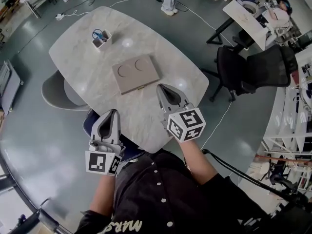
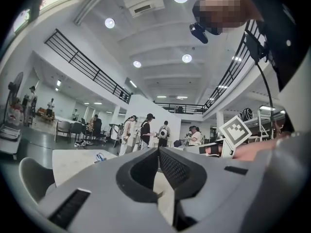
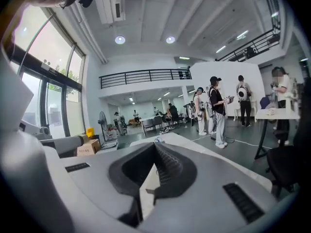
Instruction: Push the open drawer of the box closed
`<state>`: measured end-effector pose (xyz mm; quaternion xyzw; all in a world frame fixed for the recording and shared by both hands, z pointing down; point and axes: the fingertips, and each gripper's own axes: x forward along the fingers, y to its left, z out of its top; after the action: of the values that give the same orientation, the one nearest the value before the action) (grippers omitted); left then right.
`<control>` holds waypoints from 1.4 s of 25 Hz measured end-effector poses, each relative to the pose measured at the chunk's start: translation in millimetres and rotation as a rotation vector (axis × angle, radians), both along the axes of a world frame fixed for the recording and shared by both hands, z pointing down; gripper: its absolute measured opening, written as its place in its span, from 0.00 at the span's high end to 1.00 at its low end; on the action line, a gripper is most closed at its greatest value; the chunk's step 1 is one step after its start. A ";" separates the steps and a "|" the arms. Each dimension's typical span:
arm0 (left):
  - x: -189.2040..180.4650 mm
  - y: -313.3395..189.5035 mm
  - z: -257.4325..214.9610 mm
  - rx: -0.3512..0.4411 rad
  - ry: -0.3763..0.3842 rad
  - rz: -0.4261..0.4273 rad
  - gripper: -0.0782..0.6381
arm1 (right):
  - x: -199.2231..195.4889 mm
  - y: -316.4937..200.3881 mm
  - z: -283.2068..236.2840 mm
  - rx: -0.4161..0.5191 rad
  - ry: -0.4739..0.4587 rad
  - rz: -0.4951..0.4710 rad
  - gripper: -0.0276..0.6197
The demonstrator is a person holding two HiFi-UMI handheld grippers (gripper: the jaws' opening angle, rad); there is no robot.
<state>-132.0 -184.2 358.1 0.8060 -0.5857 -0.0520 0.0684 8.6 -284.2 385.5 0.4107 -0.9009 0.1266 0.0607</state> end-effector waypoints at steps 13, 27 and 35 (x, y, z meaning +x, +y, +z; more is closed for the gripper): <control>3.0 -6.4 -49.4 0.096 -0.014 0.025 0.86 | 45.0 42.1 -67.5 0.183 -0.082 0.131 0.96; 29.1 -0.6 -53.7 0.094 -0.020 0.053 0.86 | 61.0 61.4 -68.3 0.176 -0.132 0.195 0.96; 29.6 7.4 -51.4 0.099 -0.034 0.043 0.86 | 56.4 70.5 -65.3 0.167 -0.136 0.165 0.96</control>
<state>-102.4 -176.8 306.7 0.8215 -0.5661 -0.0659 0.0195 65.0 -213.8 320.1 0.4776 -0.8734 0.0834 -0.0454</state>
